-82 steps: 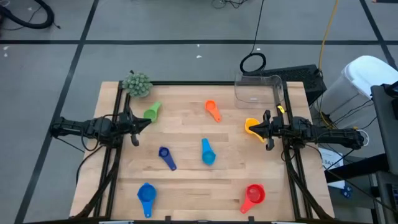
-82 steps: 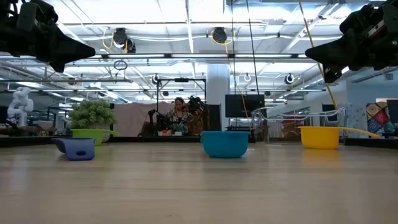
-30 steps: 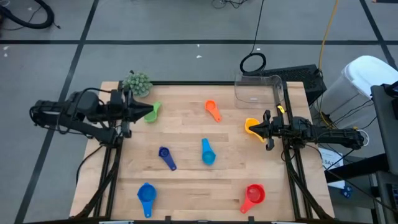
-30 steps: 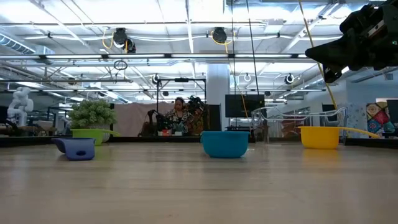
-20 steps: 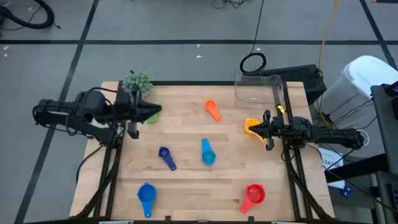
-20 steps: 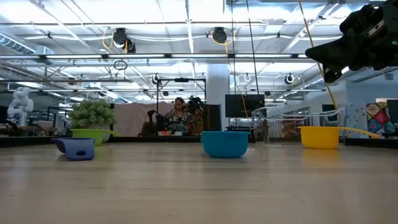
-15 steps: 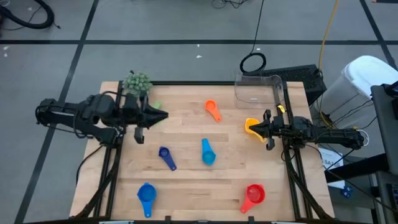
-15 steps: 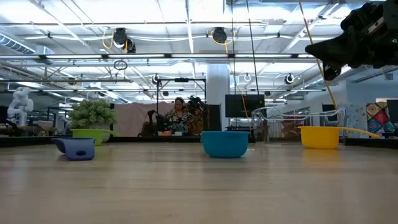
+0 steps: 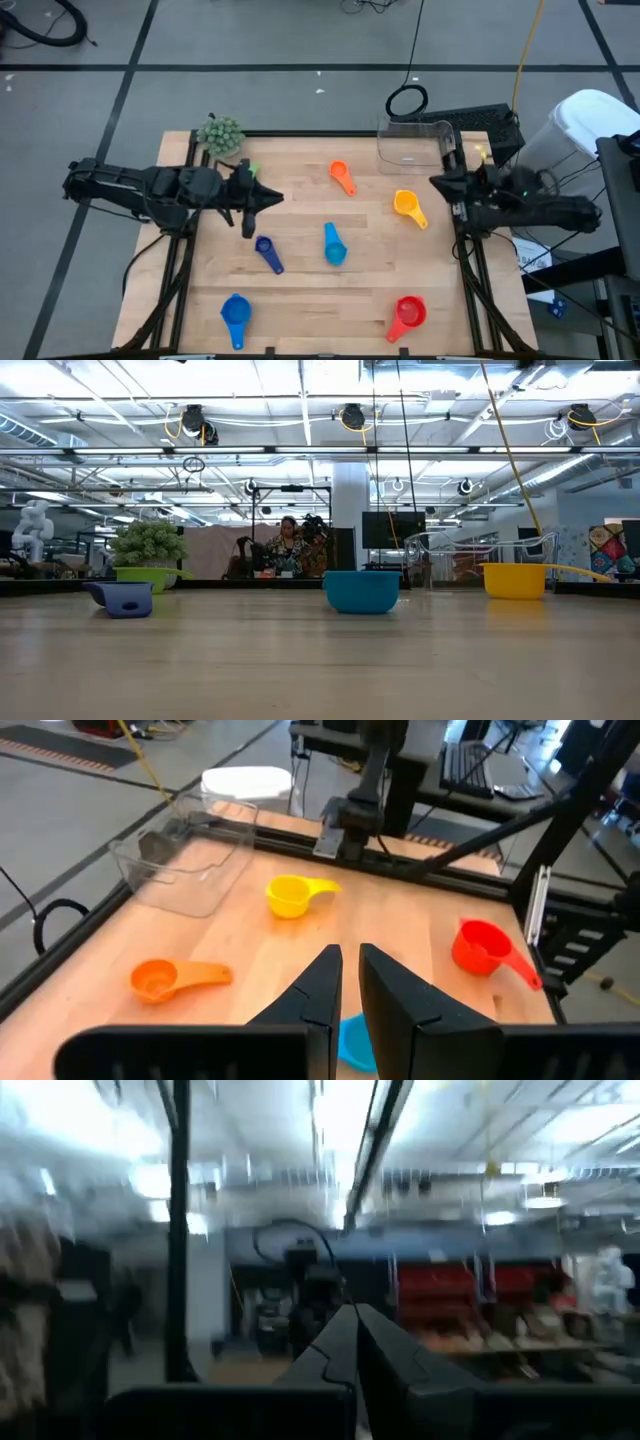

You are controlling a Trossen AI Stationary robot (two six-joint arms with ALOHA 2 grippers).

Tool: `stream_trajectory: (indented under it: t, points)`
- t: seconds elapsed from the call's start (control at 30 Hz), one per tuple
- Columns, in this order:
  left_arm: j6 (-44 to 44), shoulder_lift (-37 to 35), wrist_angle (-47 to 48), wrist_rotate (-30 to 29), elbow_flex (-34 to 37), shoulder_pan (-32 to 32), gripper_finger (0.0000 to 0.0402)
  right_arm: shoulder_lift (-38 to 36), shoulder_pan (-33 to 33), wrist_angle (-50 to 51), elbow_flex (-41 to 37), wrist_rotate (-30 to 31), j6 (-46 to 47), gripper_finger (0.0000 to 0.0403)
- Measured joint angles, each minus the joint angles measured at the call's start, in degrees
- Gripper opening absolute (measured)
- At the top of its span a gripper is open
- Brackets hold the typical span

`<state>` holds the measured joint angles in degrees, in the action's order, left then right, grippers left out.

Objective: Nest measuring cups in basket
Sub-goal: Stack the blue measuring cup on top of the red measuring cup

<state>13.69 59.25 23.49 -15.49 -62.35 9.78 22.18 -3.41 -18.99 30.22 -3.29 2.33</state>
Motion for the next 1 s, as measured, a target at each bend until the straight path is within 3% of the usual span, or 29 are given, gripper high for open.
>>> stream_trajectory:
  t: [0.2,0.37,0.53,0.63,1.0]
  points:
    - [-4.3,-1.9,0.5,-0.2,0.0,-1.0,0.0043,23.6,0.0,23.8,26.8,0.2,-10.2,0.0000]
    - [-7.4,-3.6,4.2,-1.6,0.0,-2.9,0.0043,34.3,-0.1,26.5,34.2,0.4,-7.9,0.0000]
    - [0.2,-2.4,18.7,-1.7,0.0,-4.8,0.0051,37.9,-1.1,28.2,33.0,1.9,-2.7,0.0000]
    - [3.8,-1.2,21.7,-1.0,0.0,-4.5,0.0075,38.6,-1.0,27.6,29.7,1.7,2.0,0.0000]
    - [6.5,1.9,26.6,9.0,0.0,0.1,0.0234,38.2,-0.5,25.0,15.4,0.0,15.3,0.0000]
